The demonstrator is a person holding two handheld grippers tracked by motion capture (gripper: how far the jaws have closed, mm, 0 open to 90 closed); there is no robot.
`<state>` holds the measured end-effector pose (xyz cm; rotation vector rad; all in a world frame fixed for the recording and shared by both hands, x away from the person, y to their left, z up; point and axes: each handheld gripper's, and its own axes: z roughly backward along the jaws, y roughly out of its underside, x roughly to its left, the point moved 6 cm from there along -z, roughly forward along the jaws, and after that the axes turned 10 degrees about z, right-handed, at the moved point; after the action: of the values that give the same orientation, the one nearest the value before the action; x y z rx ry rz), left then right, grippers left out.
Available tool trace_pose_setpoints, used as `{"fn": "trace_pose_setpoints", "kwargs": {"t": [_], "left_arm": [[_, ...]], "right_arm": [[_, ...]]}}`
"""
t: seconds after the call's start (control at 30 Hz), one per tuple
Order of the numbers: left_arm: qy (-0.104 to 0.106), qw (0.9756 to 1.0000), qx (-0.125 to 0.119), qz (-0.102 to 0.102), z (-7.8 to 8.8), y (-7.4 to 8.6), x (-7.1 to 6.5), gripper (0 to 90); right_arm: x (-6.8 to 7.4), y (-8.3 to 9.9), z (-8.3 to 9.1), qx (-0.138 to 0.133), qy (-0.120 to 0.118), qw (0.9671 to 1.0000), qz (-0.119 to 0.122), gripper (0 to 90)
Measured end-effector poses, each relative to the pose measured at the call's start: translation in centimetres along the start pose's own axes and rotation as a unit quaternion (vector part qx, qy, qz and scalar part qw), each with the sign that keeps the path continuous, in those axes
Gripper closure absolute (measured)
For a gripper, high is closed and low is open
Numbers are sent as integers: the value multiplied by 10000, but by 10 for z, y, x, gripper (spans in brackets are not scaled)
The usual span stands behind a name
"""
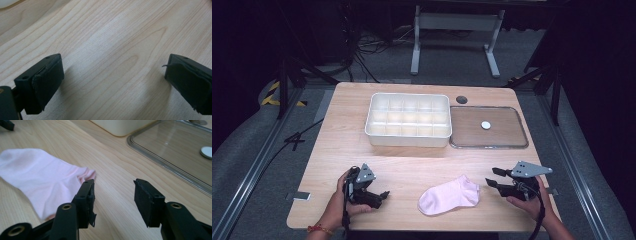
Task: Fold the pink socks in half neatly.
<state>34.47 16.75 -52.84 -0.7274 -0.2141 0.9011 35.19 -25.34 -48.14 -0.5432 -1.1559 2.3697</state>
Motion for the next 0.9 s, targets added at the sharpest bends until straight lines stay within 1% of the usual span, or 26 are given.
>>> {"fn": "trace_pose_setpoints", "kwargs": {"t": [0.1,0.17,0.37,0.4,0.53,0.57,0.6,0.63,0.67,0.73,0.8,0.9], "left_arm": [[8,10000,-19,-13,1,1,-1,45],[23,10000,-29,-20,1,1,-2,56],[23,10000,-41,-8,1,1,-2,60],[5,10000,-43,-40,1,1,-2,62],[-6,10000,-27,30,0,0,-3,64],[-3,10000,-38,23,0,0,-3,66],[-6,10000,-4,12,1,0,-4,73],[-7,10000,-52,27,1,0,-4,78],[-9,10000,-29,18,1,0,-4,83],[-5,10000,-59,11,2,0,-6,108],[-5,10000,-74,64,3,1,-7,128],[-9,9999,-97,57,3,1,-9,156]], "right_arm": [[9,-8,-6,-29,-157,9998,149,592],[16,-13,-11,-20,-285,9994,198,608],[37,-28,-25,-79,-629,9968,477,681],[42,-31,-28,-72,-689,9961,545,694],[56,-36,-40,-30,-955,9927,738,739],[58,-36,-42,-8,-970,9923,768,748],[61,-37,-46,34,-1037,9914,801,759],[63,-37,-49,63,-1087,9907,821,766],[66,-37,-52,90,-1125,9898,865,777],[72,-36,-57,145,-1238,9879,920,816],[77,-36,-62,194,-1339,9860,978,847],[84,-34,-68,257,-1467,9831,1067,867]]}}
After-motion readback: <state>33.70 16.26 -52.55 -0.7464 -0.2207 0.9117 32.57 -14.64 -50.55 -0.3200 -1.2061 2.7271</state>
